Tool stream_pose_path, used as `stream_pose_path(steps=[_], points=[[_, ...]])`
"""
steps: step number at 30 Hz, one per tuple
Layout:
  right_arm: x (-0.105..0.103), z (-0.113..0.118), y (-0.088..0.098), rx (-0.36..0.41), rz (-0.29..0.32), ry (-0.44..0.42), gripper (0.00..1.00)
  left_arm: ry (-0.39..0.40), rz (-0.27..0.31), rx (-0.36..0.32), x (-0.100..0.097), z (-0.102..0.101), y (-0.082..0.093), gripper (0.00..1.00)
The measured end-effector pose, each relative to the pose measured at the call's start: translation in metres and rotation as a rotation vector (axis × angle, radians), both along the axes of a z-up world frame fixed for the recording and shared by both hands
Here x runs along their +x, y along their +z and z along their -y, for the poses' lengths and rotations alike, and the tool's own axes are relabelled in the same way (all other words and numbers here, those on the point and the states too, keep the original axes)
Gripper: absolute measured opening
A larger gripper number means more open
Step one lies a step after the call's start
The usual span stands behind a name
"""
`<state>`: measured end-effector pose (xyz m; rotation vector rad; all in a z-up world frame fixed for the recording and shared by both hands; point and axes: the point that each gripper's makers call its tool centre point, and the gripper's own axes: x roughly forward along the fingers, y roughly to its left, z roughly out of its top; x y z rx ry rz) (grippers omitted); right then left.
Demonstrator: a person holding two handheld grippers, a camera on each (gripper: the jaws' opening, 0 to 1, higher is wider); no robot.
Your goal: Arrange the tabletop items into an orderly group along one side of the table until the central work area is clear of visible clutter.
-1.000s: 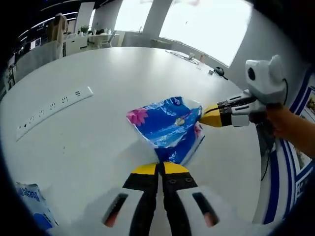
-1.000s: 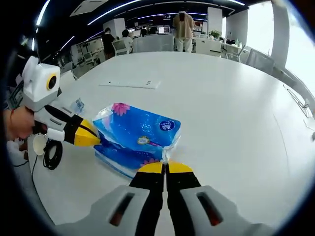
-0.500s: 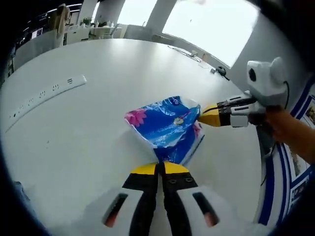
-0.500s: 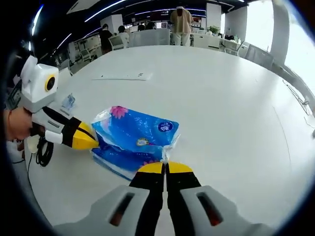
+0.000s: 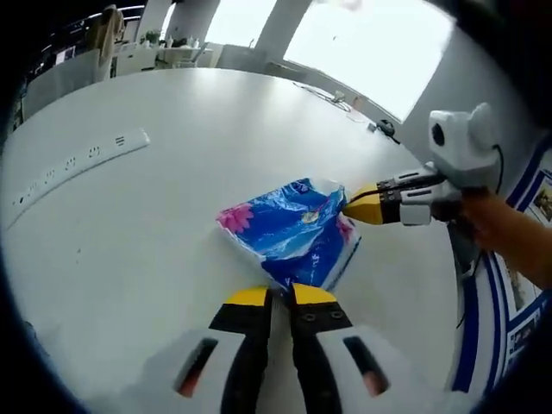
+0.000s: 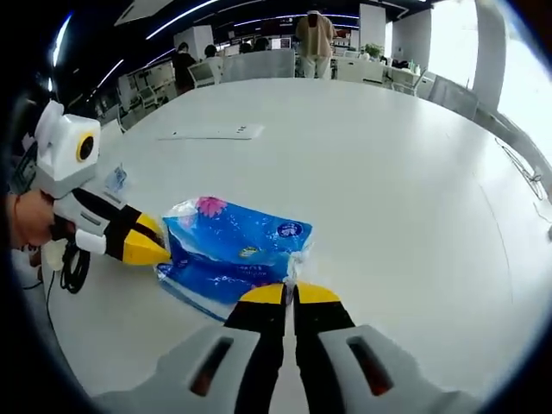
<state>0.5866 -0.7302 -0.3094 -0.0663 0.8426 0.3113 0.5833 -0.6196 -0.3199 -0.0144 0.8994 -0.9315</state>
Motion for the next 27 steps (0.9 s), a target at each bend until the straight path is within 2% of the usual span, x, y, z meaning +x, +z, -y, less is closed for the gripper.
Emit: stream_pose_path(steps=[5, 15, 27], points=[[-0.002, 0.000, -0.003, -0.005, -0.007, -0.002, 0.04, -0.009, -0.006, -0.007, -0.003, 0.002, 0.000, 0.16], [-0.004, 0.001, -0.002, -0.006, 0.000, -0.014, 0.14, -0.010, 0.008, -0.017, -0.005, 0.001, 0.002, 0.24], [-0.006, 0.003, 0.010, 0.005, 0.035, -0.041, 0.23, -0.029, 0.061, -0.020, -0.003, 0.000, 0.017, 0.32]])
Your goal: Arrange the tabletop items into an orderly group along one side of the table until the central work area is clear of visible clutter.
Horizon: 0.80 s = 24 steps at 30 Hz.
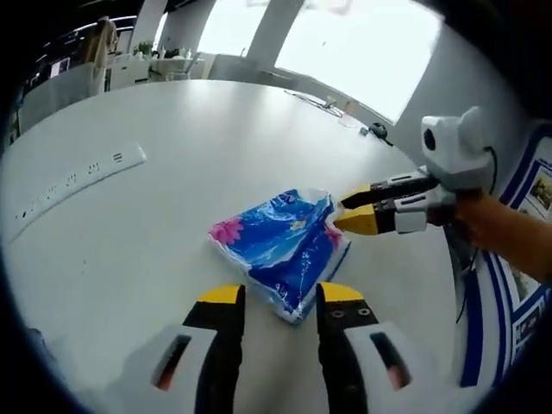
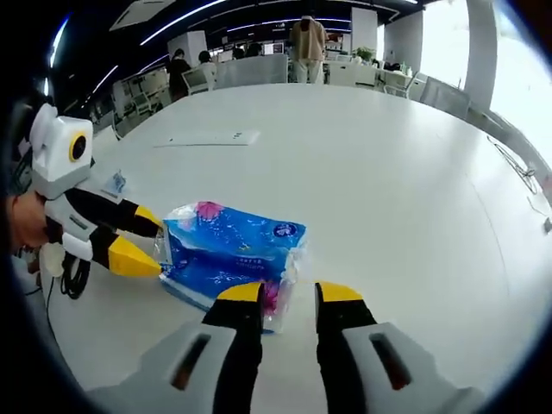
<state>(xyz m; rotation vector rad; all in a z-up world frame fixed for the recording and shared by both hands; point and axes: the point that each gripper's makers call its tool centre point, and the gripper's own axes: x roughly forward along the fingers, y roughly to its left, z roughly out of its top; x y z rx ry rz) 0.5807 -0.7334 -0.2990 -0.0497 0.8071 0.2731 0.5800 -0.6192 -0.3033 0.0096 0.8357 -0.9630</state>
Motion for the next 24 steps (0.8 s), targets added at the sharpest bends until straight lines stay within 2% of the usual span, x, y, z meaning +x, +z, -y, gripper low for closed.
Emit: stream_pose_path(steps=[10, 24], points=[[-0.001, -0.009, 0.016, 0.026, 0.036, -0.004, 0.27, -0.011, 0.044, 0.012, 0.000, -0.010, 0.014, 0.34], [-0.009, -0.042, 0.048, 0.060, 0.097, 0.044, 0.28, -0.003, 0.127, 0.010, -0.002, -0.035, 0.049, 0.35]])
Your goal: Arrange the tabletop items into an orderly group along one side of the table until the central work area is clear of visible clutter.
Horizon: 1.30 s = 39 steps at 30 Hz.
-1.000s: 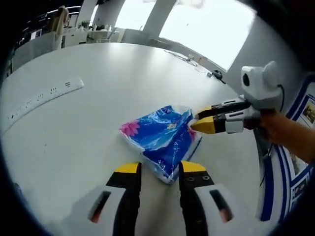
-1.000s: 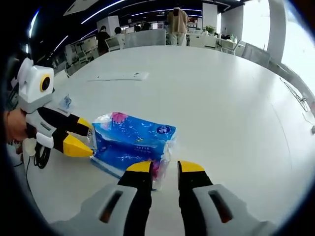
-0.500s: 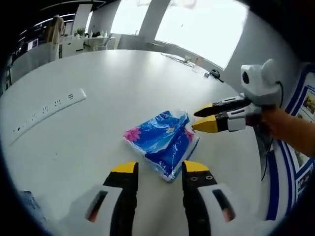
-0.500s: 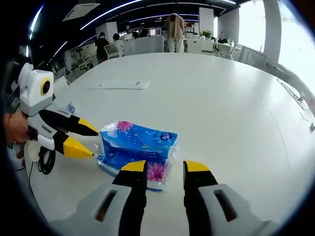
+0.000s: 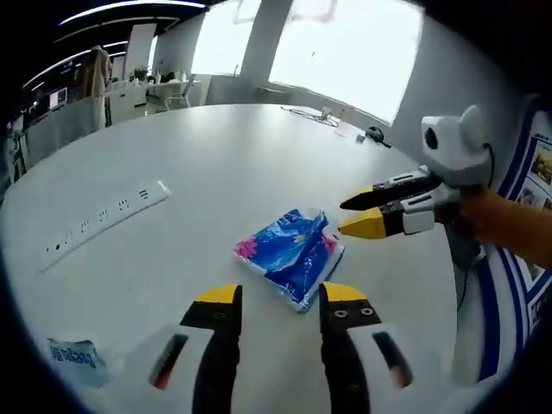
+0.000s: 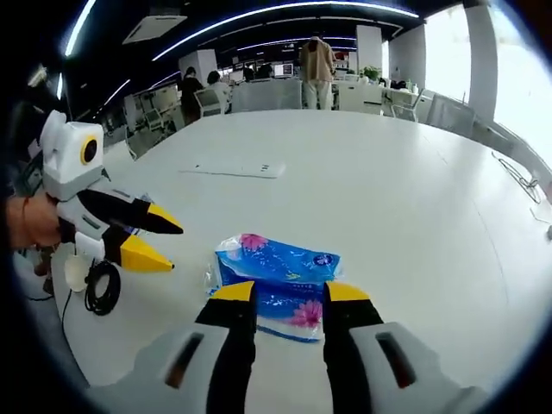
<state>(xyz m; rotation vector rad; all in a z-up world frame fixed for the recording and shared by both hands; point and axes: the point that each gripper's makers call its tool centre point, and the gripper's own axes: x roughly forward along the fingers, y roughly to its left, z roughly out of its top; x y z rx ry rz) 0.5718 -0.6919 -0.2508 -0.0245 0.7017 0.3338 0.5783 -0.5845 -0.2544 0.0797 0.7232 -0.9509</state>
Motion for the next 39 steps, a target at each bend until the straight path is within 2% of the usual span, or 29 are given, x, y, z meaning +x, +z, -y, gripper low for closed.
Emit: stream_pose_path(steps=[14, 23, 39], points=[[-0.015, -0.034, 0.022, 0.030, 0.033, 0.052, 0.28, 0.060, 0.063, -0.002, -0.005, -0.043, 0.030, 0.35], [-0.023, -0.058, 0.030, 0.039, 0.044, 0.086, 0.29, 0.121, 0.088, -0.008, -0.016, -0.083, 0.046, 0.37], [-0.041, -0.093, 0.042, 0.061, 0.050, 0.145, 0.38, 0.206, 0.094, 0.046, -0.043, -0.143, 0.047, 0.40]])
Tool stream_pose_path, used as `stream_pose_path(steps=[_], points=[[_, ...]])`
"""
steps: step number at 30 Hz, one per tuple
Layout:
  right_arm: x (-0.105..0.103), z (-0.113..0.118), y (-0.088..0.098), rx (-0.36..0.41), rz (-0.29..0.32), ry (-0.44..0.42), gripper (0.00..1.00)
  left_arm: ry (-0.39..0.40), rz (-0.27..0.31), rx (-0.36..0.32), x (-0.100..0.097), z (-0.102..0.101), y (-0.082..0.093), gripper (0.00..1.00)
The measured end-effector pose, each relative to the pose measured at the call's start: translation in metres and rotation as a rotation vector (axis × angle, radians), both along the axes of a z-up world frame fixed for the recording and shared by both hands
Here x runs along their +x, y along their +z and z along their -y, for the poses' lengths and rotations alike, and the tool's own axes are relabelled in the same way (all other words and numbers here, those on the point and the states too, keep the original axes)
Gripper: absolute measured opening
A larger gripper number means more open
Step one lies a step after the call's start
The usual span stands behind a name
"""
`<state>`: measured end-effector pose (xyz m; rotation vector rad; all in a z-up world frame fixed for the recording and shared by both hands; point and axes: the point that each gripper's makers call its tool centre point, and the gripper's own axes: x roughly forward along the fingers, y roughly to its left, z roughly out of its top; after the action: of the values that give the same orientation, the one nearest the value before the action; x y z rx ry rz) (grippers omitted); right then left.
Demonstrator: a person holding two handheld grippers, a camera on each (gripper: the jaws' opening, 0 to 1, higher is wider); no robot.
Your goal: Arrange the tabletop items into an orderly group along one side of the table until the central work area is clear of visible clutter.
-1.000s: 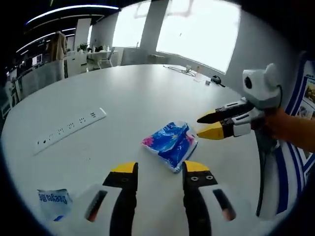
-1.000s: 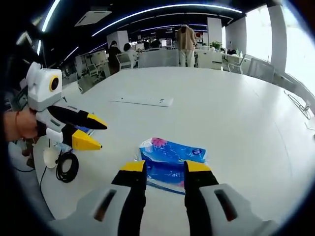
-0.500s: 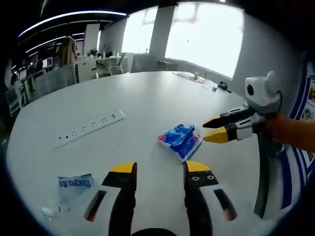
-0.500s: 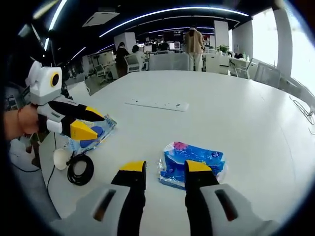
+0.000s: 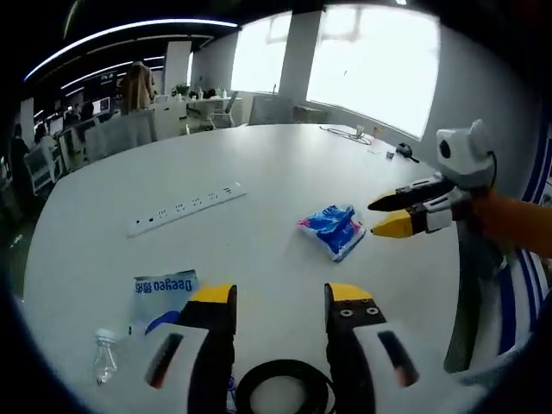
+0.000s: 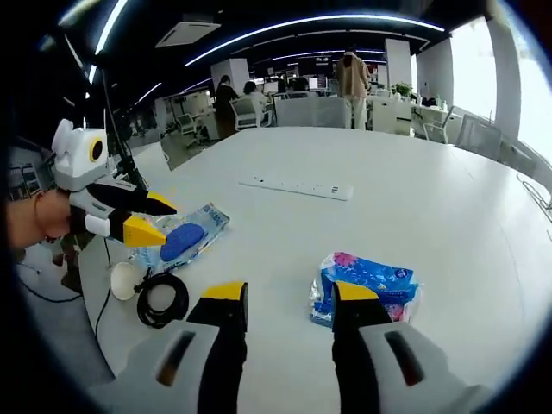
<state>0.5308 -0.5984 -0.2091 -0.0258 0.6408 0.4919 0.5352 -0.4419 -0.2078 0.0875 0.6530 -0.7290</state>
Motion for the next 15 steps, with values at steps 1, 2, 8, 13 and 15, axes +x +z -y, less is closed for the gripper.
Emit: stream_pose_path(steps=[1, 2, 8, 13, 15], points=[[-0.001, -0.003, 0.000, 0.002, -0.001, 0.005, 0.38, 0.006, -0.001, 0.001, -0.002, -0.003, 0.000, 0.41], [-0.004, -0.007, 0.001, 0.007, -0.002, 0.011, 0.39, 0.015, -0.006, 0.002, -0.004, -0.008, -0.001, 0.41], [-0.015, -0.029, -0.002, 0.011, -0.016, 0.056, 0.39, 0.044, -0.010, 0.030, -0.019, -0.028, -0.004, 0.41], [-0.021, -0.043, -0.005, 0.016, -0.025, 0.085, 0.39, 0.071, -0.017, 0.047, -0.032, -0.045, -0.008, 0.41], [-0.024, -0.050, -0.007, 0.015, -0.032, 0.099, 0.39, 0.079, -0.022, 0.057, -0.039, -0.051, -0.011, 0.41]])
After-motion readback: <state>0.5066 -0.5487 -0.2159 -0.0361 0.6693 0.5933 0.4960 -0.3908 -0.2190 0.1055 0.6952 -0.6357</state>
